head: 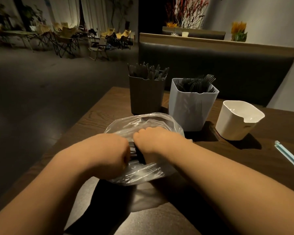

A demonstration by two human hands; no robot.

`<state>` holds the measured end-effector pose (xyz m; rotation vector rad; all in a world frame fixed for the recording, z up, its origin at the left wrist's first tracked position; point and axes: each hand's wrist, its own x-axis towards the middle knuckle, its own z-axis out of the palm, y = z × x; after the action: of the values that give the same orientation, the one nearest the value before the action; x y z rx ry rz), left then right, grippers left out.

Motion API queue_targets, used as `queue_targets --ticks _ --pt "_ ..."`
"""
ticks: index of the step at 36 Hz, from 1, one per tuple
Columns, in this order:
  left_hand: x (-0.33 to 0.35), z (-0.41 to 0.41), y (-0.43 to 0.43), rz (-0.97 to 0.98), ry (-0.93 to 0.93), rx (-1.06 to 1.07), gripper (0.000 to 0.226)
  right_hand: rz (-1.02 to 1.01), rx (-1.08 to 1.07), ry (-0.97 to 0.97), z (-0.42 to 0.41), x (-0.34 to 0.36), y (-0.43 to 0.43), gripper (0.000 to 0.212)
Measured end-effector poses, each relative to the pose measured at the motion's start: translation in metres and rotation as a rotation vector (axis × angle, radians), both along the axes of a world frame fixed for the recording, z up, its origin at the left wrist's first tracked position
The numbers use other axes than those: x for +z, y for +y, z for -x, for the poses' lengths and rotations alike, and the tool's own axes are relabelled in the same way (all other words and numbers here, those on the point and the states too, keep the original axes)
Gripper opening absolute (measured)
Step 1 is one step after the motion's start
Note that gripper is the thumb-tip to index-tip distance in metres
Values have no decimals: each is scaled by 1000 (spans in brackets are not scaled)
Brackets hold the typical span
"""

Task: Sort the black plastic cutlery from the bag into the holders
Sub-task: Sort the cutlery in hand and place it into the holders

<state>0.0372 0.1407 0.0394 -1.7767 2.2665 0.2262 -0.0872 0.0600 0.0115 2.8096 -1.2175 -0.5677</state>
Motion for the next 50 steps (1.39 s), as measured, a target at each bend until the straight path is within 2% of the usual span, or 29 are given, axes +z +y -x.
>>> queue_targets --ticks 5,9,12,14,19,22,24,26,31,34,35,37,40,43,50 --pt "3 -7 2 -64 8 -17 15 101 62 -6 10 -3 7 30" --pt "10 -7 2 -65 68 2 20 106 76 -35 21 -1 7 25" --pt "14 -11 1 5 164 5 21 14 33 -91 32 5 2 28" --pt "16 -13 1 100 248 13 19 -49 -10 -161 40 9 -1 24" --pt "6 -7 -2 586 539 -71 14 -159 -128 -339 54 17 -6 18" --pt "0 -1 -8 706 639 -94 16 -180 -159 -412 62 25 -7 22" --pt "0 -1 -11 739 704 -65 18 -199 -169 -459 68 30 -7 15" --pt "1 -5 -13 688 739 -29 20 -199 -178 -484 75 33 -7 7" --pt "2 -13 -17 425 529 7 17 -178 -196 -431 94 33 -9 26" --pt "-1 -12 -17 344 736 73 13 -182 -227 -459 100 29 -11 26" --pt "-2 -10 -17 324 815 95 22 -180 -223 -462 100 28 -12 27" --pt "-5 -4 -18 323 871 127 33 -185 -201 -459 98 26 -10 30" --pt "-10 7 -20 394 825 149 22 -226 -192 -478 93 24 -7 28" --pt "-8 11 -21 445 828 163 21 -225 -192 -503 90 22 -8 21" --pt "2 4 -20 375 784 197 19 -231 -236 -430 96 24 -9 19"
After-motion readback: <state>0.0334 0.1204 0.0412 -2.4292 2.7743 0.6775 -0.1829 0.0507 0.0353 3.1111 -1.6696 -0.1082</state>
